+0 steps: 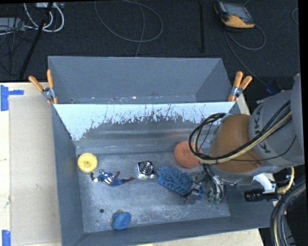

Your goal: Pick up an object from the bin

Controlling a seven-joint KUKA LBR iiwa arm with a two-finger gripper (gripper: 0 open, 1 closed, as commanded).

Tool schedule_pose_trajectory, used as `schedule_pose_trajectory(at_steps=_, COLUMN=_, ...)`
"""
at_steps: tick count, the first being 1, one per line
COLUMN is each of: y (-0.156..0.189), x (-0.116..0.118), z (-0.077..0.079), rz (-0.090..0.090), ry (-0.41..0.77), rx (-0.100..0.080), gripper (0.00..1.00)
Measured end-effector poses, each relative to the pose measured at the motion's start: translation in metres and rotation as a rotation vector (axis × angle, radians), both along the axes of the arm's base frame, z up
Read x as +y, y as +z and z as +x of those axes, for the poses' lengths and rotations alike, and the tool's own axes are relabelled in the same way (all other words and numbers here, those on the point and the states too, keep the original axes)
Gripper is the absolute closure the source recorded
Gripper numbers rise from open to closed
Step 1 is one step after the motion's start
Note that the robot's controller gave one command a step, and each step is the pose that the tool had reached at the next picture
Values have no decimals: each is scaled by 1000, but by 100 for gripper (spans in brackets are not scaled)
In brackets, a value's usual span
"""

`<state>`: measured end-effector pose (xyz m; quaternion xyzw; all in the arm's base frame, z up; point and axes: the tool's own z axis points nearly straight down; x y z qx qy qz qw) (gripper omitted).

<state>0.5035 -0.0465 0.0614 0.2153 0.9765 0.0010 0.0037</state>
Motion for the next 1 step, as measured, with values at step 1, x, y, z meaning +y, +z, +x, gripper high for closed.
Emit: schedule_pose_trajectory(at_steps=1, y=15, x=0, z=-2, rz=0, ry=2, rx=6, gripper=100)
